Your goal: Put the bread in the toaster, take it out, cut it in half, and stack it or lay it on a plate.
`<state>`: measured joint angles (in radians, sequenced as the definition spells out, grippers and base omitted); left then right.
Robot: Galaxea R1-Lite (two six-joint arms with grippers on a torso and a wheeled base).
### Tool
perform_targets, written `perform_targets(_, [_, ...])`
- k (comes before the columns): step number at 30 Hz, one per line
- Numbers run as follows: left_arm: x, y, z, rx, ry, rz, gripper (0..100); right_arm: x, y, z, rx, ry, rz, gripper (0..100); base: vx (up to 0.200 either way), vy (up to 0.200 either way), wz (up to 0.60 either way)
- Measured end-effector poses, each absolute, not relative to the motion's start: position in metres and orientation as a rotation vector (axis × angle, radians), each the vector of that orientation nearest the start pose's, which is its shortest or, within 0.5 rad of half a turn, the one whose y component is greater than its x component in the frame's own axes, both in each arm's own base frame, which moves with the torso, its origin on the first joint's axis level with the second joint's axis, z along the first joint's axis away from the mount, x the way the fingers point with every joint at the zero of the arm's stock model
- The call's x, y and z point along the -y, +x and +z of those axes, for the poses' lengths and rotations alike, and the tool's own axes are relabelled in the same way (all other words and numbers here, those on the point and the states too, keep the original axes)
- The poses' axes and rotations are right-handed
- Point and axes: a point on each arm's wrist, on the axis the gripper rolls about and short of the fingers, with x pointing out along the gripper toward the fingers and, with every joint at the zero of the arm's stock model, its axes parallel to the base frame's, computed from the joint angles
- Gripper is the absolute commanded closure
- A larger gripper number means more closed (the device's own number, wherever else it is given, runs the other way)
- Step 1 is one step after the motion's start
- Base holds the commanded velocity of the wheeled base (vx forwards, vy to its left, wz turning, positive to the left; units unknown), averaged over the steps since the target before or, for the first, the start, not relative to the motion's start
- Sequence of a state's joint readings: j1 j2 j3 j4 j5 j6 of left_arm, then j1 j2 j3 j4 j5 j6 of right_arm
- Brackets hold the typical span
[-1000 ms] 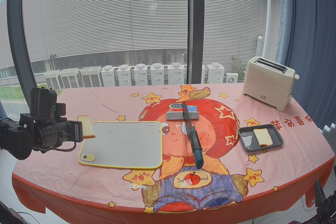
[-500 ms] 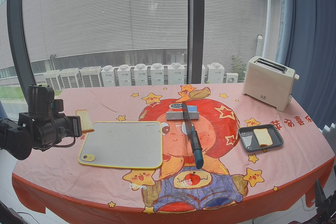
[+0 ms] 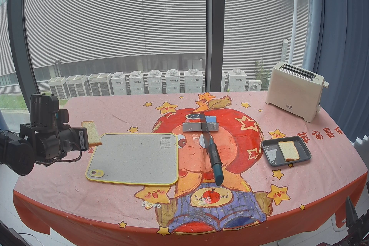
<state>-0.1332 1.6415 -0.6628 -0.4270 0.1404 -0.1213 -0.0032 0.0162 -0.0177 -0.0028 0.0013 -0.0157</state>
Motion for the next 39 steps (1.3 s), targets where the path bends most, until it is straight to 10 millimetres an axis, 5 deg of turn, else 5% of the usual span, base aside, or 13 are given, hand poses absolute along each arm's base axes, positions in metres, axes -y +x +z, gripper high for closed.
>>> perform_targets(23, [0.03, 0.267, 0.142, -0.537, -0.03, 0.093, 100, 0.0, -0.023, 0.081, 0.004, -0.016, -0.002, 0, 0.0, 0.0, 0.0])
perform_targets(39, [0.025, 0.245, 0.158, -0.478, 0.0, 0.168, 100, 0.0, -0.023, 0.081, 0.004, -0.016, -0.002, 0, 0.0, 0.0, 0.0])
